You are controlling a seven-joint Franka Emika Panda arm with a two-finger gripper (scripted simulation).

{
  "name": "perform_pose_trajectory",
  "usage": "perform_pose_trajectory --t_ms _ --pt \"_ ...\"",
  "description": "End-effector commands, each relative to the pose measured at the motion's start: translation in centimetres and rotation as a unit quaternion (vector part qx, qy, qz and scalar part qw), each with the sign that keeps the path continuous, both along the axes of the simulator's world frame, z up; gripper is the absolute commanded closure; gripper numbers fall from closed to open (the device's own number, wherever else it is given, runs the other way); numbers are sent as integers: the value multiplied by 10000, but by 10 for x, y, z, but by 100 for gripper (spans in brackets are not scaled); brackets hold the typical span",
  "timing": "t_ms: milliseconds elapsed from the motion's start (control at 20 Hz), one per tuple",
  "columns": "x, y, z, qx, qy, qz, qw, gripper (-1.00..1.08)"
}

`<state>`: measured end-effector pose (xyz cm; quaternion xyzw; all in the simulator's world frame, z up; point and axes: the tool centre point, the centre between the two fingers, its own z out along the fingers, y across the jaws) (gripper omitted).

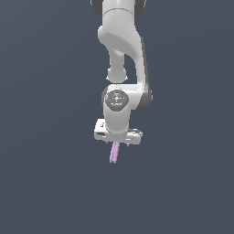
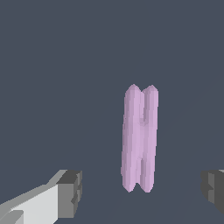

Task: Pick up the object and move it to a goal position.

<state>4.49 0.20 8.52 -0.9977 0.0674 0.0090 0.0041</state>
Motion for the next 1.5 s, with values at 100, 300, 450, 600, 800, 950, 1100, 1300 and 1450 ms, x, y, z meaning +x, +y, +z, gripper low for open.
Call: perform_pose_trajectory --t_ms 100,300,450,600,800,950,1100,1300,1450 --pt "11 -9 -12 -35 -65 -172 9998 -92" --pt "14 -13 -17 -48 -85 -231 9997 -92" --pt "13 -12 -17 -46 -76 -221 9997 -92" --pt "13 -12 -22 -46 -76 -221 9997 -92" --pt "13 -12 -39 -47 -80 -225 9997 -92" --pt "13 -13 -55 -48 -84 -232 9997 -92" --pt "13 -13 -65 -49 -86 -233 9997 -92" --pt "14 -13 -67 -49 -86 -233 9997 -92" --pt "14 -13 -67 -49 -86 -233 9997 108"
